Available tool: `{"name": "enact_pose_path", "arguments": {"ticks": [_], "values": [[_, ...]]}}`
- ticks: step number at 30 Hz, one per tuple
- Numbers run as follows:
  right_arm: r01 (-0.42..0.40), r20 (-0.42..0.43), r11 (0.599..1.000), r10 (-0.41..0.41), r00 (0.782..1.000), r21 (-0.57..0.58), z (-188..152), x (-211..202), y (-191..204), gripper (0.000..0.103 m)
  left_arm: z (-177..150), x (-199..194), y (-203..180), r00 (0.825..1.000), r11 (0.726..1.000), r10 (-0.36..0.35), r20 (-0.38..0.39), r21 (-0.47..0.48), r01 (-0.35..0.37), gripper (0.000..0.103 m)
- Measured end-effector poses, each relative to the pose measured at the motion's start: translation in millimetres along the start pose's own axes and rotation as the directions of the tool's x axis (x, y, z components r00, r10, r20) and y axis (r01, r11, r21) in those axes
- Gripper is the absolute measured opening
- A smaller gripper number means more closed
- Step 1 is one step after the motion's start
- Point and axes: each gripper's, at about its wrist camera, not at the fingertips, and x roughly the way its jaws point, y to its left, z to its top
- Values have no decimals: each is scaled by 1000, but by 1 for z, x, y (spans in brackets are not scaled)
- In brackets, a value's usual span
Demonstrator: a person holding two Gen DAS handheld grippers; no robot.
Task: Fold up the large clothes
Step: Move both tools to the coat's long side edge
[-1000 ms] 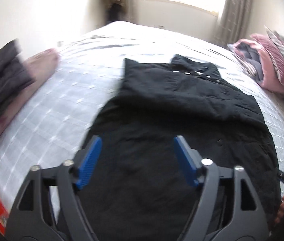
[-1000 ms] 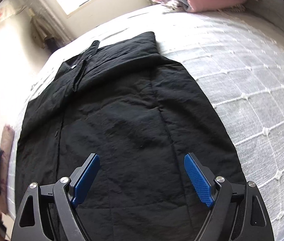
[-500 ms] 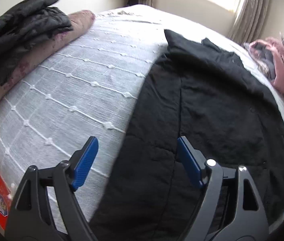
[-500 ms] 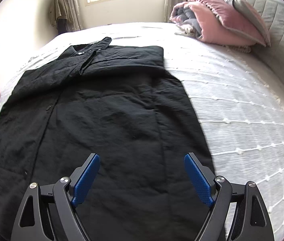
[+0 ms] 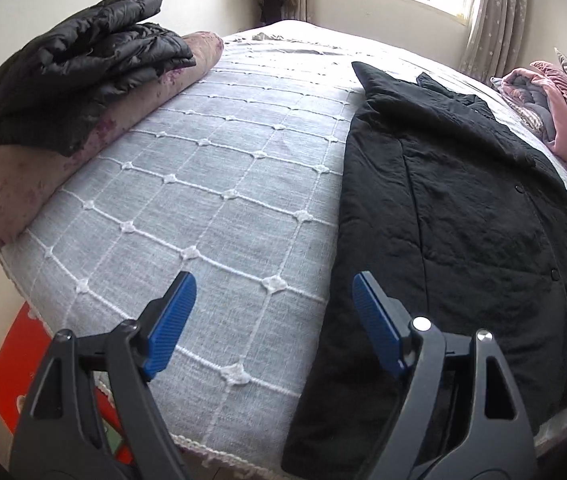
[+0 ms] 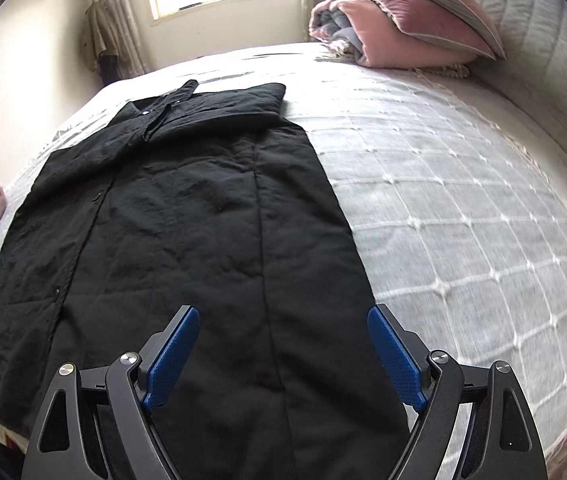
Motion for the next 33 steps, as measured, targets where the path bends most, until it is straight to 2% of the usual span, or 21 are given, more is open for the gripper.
{"name": "enact_pose_path", "arguments": {"ticks": [4, 7, 12, 16, 20, 24, 25, 26, 28, 30, 33], "values": [[11, -55, 999, -8, 998, 52, -16, -1, -15, 87, -5, -3, 0, 1000, 1000, -18, -3, 2, 18, 81], [-12, -85, 995, 21, 996, 100, -24, -1, -30, 87, -10, -7, -3, 999, 999, -51, -6, 5, 51, 81], [-51, -95, 984, 68, 993, 172, -37, -8, -54, 87, -19, -11, -6, 992, 993, -119, -34, 7, 120, 81], [-71, -106, 973, 96, 990, 218, -46, -14, -70, 87, -25, -11, -12, 990, 991, -129, -49, 23, 131, 81], [-50, -92, 967, 75, 993, 249, -50, -20, -85, 87, -31, -5, -18, 984, 988, -153, -94, 14, 155, 80], [-121, -102, 943, 159, 982, 311, -56, -18, -97, 86, -31, -5, -20, 979, 984, -177, -105, -4, 177, 72], [-140, -108, 939, 182, 977, 314, -57, -17, -97, 85, -31, -5, -21, 978, 984, -180, -107, -6, 181, 66], [-154, -113, 937, 198, 974, 314, -58, -16, -96, 81, -32, -4, -23, 977, 983, -181, -114, -6, 181, 59], [-201, -116, 927, 248, 962, 317, -60, -15, -93, 72, -35, 0, -25, 973, 982, -186, -136, -15, 186, 51], [-250, -114, 912, 300, 947, 325, -60, -13, -91, 55, -39, 3, -28, 967, 979, -205, -153, -33, 202, 49], [-234, -133, 920, 287, 949, 315, -60, -8, -87, 54, -39, 3, -28, 967, 979, -202, -153, -39, 198, 49]]}}
